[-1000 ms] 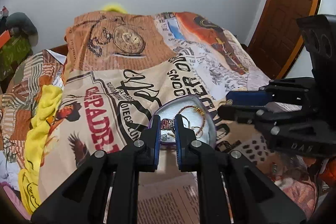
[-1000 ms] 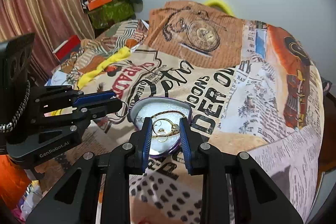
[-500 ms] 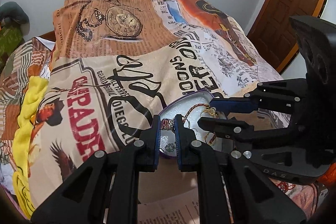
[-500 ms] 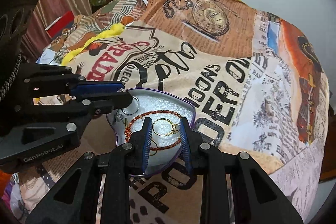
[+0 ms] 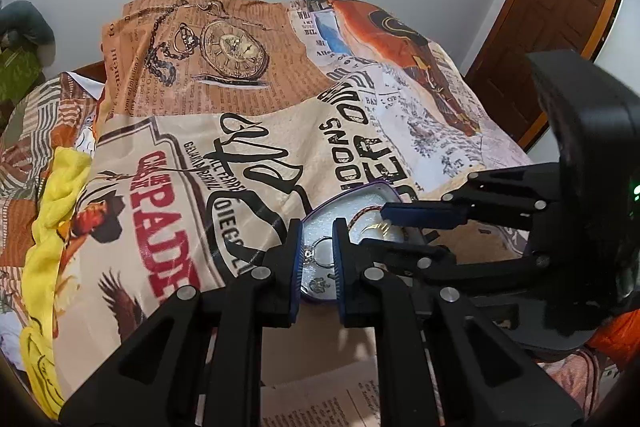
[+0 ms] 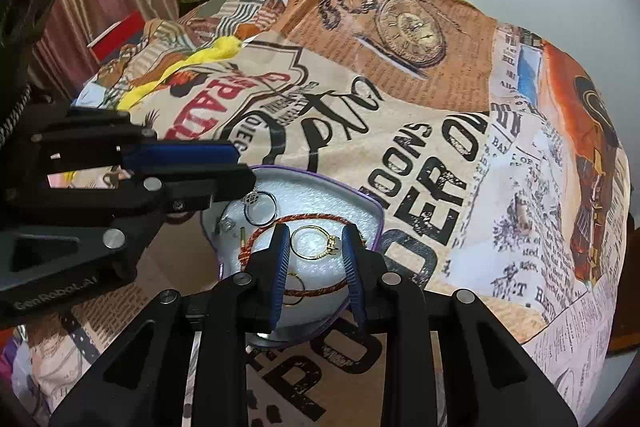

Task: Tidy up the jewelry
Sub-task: 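Lower the charm into the tin while the right tool drops the gold ring in, then move both open tools back to the red beaded bracelet on the bed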

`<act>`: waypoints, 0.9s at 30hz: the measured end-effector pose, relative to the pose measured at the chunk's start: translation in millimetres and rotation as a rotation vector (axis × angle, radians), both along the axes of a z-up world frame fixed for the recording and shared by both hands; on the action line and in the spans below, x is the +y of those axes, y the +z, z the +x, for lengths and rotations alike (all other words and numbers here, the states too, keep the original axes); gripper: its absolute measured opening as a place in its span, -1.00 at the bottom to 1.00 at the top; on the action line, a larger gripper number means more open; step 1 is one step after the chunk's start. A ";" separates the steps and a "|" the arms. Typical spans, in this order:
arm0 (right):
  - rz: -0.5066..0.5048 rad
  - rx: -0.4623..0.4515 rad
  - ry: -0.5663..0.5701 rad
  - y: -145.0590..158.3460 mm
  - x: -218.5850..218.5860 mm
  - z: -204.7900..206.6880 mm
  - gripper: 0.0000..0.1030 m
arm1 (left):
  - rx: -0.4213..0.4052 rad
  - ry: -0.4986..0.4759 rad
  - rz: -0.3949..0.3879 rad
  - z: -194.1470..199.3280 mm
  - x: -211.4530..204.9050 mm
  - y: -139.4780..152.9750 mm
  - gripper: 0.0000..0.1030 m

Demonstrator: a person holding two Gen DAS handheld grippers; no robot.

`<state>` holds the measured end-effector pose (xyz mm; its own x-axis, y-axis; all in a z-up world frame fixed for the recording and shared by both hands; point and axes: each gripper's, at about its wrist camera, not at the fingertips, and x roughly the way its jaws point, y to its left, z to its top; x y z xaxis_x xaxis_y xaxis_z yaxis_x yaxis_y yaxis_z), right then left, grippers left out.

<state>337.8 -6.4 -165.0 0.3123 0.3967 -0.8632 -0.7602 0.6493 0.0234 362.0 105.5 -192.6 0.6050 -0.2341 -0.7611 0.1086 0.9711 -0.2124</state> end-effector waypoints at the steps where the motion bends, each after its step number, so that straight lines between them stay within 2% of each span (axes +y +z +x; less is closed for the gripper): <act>1: -0.001 0.000 -0.001 0.5 0.0 -0.8 -0.53 | -0.003 0.002 0.000 -1.5 0.1 2.3 -0.78; 5: 0.003 -0.008 -0.015 5.7 -1.2 -4.2 -0.53 | -0.022 0.009 -0.001 -9.7 1.9 12.9 -0.78; 10: 0.013 -0.025 -0.036 17.5 -6.5 -10.7 -0.40 | -0.062 0.018 0.029 -27.6 1.9 31.8 -0.78; 18: 0.033 -0.075 -0.064 44.9 -21.8 -33.3 -0.39 | -0.111 0.013 0.074 -62.9 -6.0 58.1 -0.78; 27: 0.058 -0.135 -0.102 71.7 -57.1 -72.8 -0.38 | -0.138 -0.010 0.054 -101.3 -24.6 74.3 -0.77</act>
